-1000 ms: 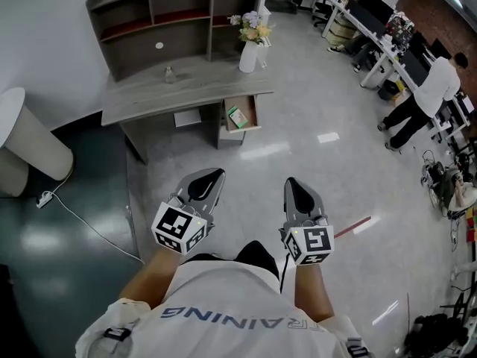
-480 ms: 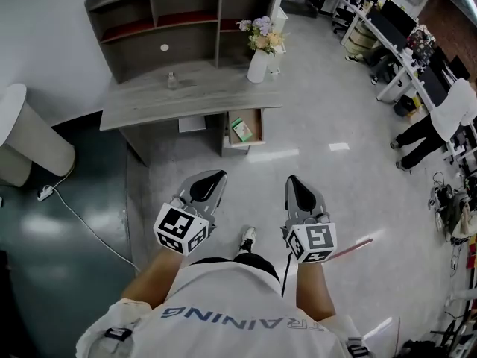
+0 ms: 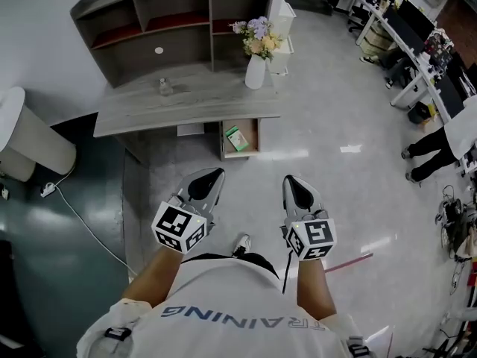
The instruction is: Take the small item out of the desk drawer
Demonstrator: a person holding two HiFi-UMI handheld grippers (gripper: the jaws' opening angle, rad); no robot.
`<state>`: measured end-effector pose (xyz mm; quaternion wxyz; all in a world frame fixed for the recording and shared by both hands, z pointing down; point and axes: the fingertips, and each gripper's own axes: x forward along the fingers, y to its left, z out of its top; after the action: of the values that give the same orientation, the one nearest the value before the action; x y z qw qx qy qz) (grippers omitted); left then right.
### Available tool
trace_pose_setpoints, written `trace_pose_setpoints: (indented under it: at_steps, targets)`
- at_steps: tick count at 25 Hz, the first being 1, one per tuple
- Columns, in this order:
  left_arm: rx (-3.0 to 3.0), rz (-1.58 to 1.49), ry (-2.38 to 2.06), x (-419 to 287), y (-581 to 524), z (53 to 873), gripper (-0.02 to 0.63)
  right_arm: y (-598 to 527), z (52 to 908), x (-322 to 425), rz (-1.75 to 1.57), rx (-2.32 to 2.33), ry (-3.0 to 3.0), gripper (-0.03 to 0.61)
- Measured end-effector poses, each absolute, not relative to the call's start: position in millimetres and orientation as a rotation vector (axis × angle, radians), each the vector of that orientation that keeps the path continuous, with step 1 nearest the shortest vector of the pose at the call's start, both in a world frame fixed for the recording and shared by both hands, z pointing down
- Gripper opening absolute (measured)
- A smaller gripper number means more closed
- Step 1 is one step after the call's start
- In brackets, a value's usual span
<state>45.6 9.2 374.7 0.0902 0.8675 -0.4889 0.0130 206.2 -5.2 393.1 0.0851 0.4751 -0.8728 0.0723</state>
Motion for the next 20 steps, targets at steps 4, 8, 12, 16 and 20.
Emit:
trace_pose_setpoints:
  at_steps: [4,8,12,16,20]
  targets:
    - [2.547,0.045,-1.484,59,-21,377,-0.002,-41,398,229,0.226,1.401,-2.615,0.018]
    - [2.524,0.067,-1.499,63,-45,382,-0.002,-72,404,237,0.252,1.392,-2.622,0.018]
    - [2.493,0.083,-1.512,55,-68,387,-0.002,-93,412,226,0.284,1.345,-2.623,0.018]
    - [2.519,0.054,-1.502,40,-95,390,-0.002,-122,421,213,0.302,1.361,-2.601,0.018]
    - [2.531,0.054,-1.44,13,-133,397,-0.002,-152,418,185,0.277,1.404,-2.567,0.018]
